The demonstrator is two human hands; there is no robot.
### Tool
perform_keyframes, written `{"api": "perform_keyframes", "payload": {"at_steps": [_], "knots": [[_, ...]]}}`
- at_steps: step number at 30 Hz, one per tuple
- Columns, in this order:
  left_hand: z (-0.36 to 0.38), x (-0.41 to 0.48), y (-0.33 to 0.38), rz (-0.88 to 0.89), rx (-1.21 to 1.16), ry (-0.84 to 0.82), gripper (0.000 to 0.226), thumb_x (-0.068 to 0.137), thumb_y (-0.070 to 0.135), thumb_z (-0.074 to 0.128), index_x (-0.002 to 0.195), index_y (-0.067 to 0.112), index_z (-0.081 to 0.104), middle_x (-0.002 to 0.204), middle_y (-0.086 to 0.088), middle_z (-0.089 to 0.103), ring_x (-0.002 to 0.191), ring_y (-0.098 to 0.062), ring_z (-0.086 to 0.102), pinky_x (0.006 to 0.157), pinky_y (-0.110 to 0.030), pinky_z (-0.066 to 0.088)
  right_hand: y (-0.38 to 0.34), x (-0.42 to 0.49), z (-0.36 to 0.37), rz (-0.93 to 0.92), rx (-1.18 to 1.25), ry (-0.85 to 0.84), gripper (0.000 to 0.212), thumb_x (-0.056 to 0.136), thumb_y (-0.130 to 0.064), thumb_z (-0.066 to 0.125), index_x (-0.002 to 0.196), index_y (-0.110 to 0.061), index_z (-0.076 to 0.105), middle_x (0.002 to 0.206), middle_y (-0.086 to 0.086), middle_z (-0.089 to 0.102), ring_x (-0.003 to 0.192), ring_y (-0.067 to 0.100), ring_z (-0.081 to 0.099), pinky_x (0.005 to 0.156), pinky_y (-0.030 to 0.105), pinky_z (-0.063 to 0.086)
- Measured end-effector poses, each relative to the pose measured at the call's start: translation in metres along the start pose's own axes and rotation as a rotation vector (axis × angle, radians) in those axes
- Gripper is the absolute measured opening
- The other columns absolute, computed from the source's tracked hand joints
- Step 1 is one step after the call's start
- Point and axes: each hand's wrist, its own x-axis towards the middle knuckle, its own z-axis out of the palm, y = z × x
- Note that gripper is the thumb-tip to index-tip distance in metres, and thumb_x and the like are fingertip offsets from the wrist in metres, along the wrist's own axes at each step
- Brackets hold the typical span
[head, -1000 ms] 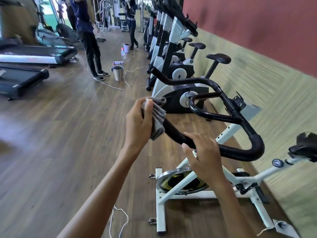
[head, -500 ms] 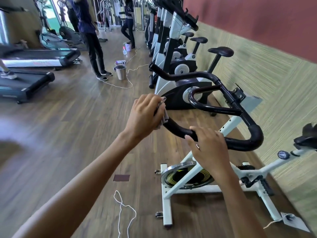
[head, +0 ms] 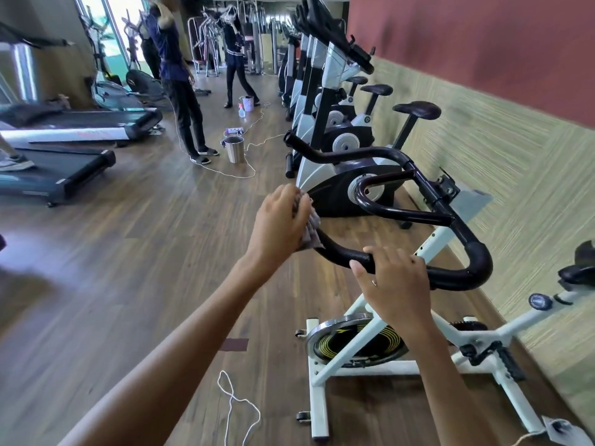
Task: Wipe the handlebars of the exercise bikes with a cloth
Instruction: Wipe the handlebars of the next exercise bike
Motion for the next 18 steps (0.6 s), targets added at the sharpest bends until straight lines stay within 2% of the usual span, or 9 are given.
{"api": "perform_keyframes", "payload": {"at_steps": [3, 6, 8, 10, 12, 13, 14, 16, 18], "knots": [[0.002, -0.01, -0.004, 0.127, 0.112, 0.049, 0.02, 0.099, 0.024, 0.048, 0.091, 0.009, 0.058, 0.091, 0.0, 0.06, 0.081, -0.012, 0.051, 0.077, -0.024, 0.039, 0.001, 0.0, -0.002, -0.018, 0.039, -0.003, 0.061, 0.091, -0.059, 0.023, 0.117, -0.02, 0.062, 0.097, -0.005, 0.064, 0.09, 0.017, 0.057, 0.091, 0.037, 0.038], [-0.006, 0.012, -0.002, 0.002, -0.036, -0.061, 0.023, 0.101, 0.025, 0.047, 0.08, 0.018, 0.052, 0.073, 0.01, 0.055, 0.065, 0.002, 0.054, 0.062, -0.013, 0.037, 0.006, 0.005, -0.011, -0.017, 0.093, -0.06, 0.047, 0.094, -0.057, 0.036, 0.117, -0.024, 0.06, 0.1, -0.007, 0.064, 0.095, 0.016, 0.056, 0.095, 0.036, 0.036], [-0.006, 0.011, -0.001, -0.016, 0.005, -0.058, 0.022, 0.1, 0.024, 0.048, 0.082, 0.015, 0.054, 0.075, 0.006, 0.059, 0.07, -0.007, 0.056, 0.065, -0.021, 0.041, 0.007, 0.005, -0.012, 0.01, 0.098, -0.076, 0.043, 0.094, -0.056, 0.04, 0.116, -0.024, 0.059, 0.099, -0.008, 0.062, 0.094, 0.015, 0.054, 0.095, 0.035, 0.033], [0.001, -0.008, -0.002, 0.173, 0.177, 0.026, 0.018, 0.099, 0.022, 0.05, 0.091, 0.01, 0.061, 0.094, -0.001, 0.065, 0.085, -0.022, 0.057, 0.075, -0.034, 0.045, 0.005, 0.001, -0.009, 0.014, 0.06, -0.052, 0.047, 0.094, -0.057, 0.039, 0.119, -0.022, 0.058, 0.1, -0.007, 0.061, 0.096, 0.016, 0.053, 0.096, 0.036, 0.032], [-0.004, -0.014, -0.013, 0.379, 0.276, 0.008, 0.023, 0.1, 0.024, 0.047, 0.099, 0.009, 0.064, 0.106, -0.003, 0.066, 0.093, -0.025, 0.056, 0.081, -0.038, 0.044, 0.003, -0.003, -0.006, 0.004, 0.031, -0.038, 0.052, 0.094, -0.056, 0.039, 0.125, -0.019, 0.057, 0.105, -0.005, 0.062, 0.1, 0.018, 0.053, 0.098, 0.038, 0.032], [-0.008, -0.007, -0.017, 0.422, 0.257, -0.043, 0.025, 0.101, 0.025, 0.045, 0.099, 0.009, 0.064, 0.105, -0.003, 0.065, 0.092, -0.022, 0.055, 0.082, -0.037, 0.045, 0.004, -0.002, -0.006, 0.0, 0.03, -0.045, 0.053, 0.094, -0.056, 0.039, 0.127, -0.019, 0.056, 0.108, -0.004, 0.062, 0.102, 0.018, 0.053, 0.1, 0.038, 0.032], [-0.011, 0.001, -0.018, 0.411, 0.209, -0.09, 0.025, 0.101, 0.026, 0.044, 0.098, 0.009, 0.062, 0.099, -0.002, 0.064, 0.087, -0.016, 0.054, 0.08, -0.033, 0.045, 0.004, -0.002, -0.008, -0.002, 0.038, -0.061, 0.052, 0.094, -0.056, 0.039, 0.129, -0.019, 0.054, 0.11, -0.005, 0.061, 0.104, 0.018, 0.052, 0.101, 0.038, 0.03], [-0.014, 0.014, -0.015, 0.24, 0.043, -0.132, 0.021, 0.102, 0.025, 0.046, 0.091, 0.011, 0.057, 0.083, 0.005, 0.058, 0.073, -0.002, 0.05, 0.072, -0.019, 0.042, 0.006, -0.001, -0.01, -0.001, 0.076, -0.078, 0.051, 0.094, -0.055, 0.04, 0.131, -0.021, 0.052, 0.113, -0.005, 0.06, 0.107, 0.017, 0.05, 0.104, 0.037, 0.027], [-0.007, 0.009, -0.01, 0.112, -0.023, -0.086, 0.019, 0.101, 0.025, 0.047, 0.089, 0.013, 0.055, 0.08, 0.007, 0.056, 0.073, -0.001, 0.052, 0.068, -0.013, 0.039, 0.007, -0.003, -0.011, 0.0, 0.101, -0.075, 0.051, 0.094, -0.055, 0.041, 0.131, -0.022, 0.051, 0.114, -0.006, 0.059, 0.108, 0.016, 0.049, 0.104, 0.036, 0.026]]}}
